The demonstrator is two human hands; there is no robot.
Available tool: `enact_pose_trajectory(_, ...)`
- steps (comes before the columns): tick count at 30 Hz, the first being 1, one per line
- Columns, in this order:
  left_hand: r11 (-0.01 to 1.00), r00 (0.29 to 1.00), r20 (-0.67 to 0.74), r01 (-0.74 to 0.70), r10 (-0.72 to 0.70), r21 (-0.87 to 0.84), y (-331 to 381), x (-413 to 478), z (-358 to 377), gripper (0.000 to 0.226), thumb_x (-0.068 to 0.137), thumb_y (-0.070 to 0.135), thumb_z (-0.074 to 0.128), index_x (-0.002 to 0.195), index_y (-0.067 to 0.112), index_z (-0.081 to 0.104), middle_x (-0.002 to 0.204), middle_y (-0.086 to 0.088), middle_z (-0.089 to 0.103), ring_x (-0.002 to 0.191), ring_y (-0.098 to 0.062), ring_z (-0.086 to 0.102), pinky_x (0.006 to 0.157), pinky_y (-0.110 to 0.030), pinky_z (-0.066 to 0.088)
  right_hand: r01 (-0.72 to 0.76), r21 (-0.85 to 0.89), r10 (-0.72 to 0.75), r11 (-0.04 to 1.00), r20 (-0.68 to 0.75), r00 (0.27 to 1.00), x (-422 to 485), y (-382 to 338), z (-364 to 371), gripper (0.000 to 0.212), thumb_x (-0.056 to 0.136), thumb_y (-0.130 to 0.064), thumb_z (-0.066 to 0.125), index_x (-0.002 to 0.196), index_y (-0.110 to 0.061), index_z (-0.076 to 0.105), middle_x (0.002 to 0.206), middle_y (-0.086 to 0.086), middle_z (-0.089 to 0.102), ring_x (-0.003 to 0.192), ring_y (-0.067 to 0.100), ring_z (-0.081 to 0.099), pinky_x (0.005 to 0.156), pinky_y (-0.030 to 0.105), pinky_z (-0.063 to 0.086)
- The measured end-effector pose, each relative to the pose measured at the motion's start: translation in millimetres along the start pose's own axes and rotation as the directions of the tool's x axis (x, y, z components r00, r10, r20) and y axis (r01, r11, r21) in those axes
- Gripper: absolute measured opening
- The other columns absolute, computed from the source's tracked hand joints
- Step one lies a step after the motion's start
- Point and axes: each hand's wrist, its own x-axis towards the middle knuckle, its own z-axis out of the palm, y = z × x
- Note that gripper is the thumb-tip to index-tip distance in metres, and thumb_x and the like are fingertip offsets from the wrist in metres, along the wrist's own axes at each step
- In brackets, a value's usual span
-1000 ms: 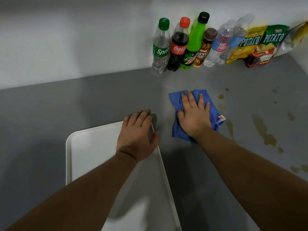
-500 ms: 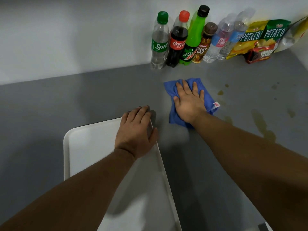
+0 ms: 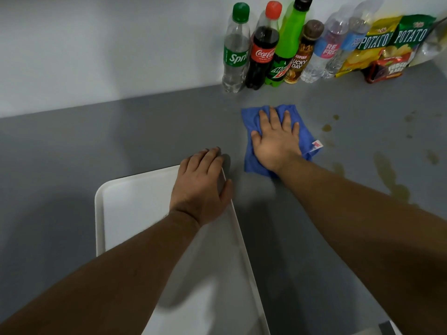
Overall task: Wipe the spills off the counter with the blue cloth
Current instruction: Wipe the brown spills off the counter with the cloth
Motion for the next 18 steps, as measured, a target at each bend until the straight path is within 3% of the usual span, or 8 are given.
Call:
enact_pose_trajectory(2,1.000,1.000,-0.009,-0.003,0.003,0.001,0,0,0,0.053,0.098,0.040,0.050,0.140,0.010,0.061,0.153,-0.010,0.056,0.140,-0.033,0.052,0.119,-0.049,0.037,0.030,-0.008,-0.030,1.000,-0.023,0.999,-12,-20,7,0.066,0.106,-0.051,0.022,0.164,-0.023,0.008,0.173,0.002,0.001,0.158,0.035,-0.004,0.127,0.056,0.000)
enact_pose_trajectory(4,1.000,1.000,-0.023,-0.010,0.010,0.004,0,0,0,0.052,0.098,0.039,0.048,0.139,0.010,0.062,0.151,-0.011,0.058,0.139,-0.034,0.053,0.118,-0.048,0.038,0.151,-0.033,-0.152,0.988,-0.034,0.988,-33,-22,10,0.065,0.107,-0.050,0.023,0.164,-0.021,0.013,0.173,0.003,0.006,0.159,0.033,0.000,0.128,0.054,0.002)
enact_pose_trajectory(9,1.000,1.000,-0.029,-0.009,0.009,-0.011,-1,1,-1,0.051,0.099,0.037,0.047,0.139,0.009,0.062,0.151,-0.011,0.058,0.138,-0.034,0.054,0.118,-0.048,0.038,0.441,-0.034,-0.440,0.897,0.041,0.897,-42,29,-2,0.059,0.108,-0.040,0.034,0.164,-0.025,0.019,0.172,-0.002,0.015,0.159,0.024,0.005,0.129,0.047,0.004)
enact_pose_trajectory(11,1.000,0.999,-0.033,-0.007,0.006,-0.017,0,0,0,0.051,0.099,0.037,0.048,0.139,0.010,0.062,0.151,-0.010,0.058,0.139,-0.033,0.054,0.119,-0.047,0.037,0.400,-0.030,-0.399,0.916,0.013,0.917,-33,39,-5,0.058,0.108,-0.038,0.035,0.164,-0.027,0.020,0.172,-0.002,0.016,0.159,0.025,0.006,0.129,0.049,0.005)
enact_pose_trajectory(16,1.000,0.999,-0.036,-0.006,0.005,-0.019,0,0,0,0.050,0.099,0.036,0.048,0.139,0.009,0.062,0.152,-0.010,0.058,0.139,-0.033,0.053,0.119,-0.048,0.037,0.047,-0.019,-0.048,0.999,-0.040,0.998,-8,-4,3,0.065,0.106,-0.049,0.025,0.164,-0.024,0.013,0.173,0.002,0.008,0.158,0.032,0.002,0.127,0.054,0.003)
enact_pose_trajectory(18,1.000,0.999,-0.036,-0.008,0.008,-0.015,0,0,0,0.050,0.099,0.036,0.046,0.139,0.010,0.062,0.151,-0.010,0.058,0.138,-0.033,0.054,0.118,-0.047,0.038,0.022,-0.035,-0.024,0.999,-0.047,0.999,-15,-22,9,0.071,0.104,-0.057,0.022,0.164,-0.022,0.012,0.173,0.005,0.007,0.158,0.036,0.002,0.126,0.057,0.003)
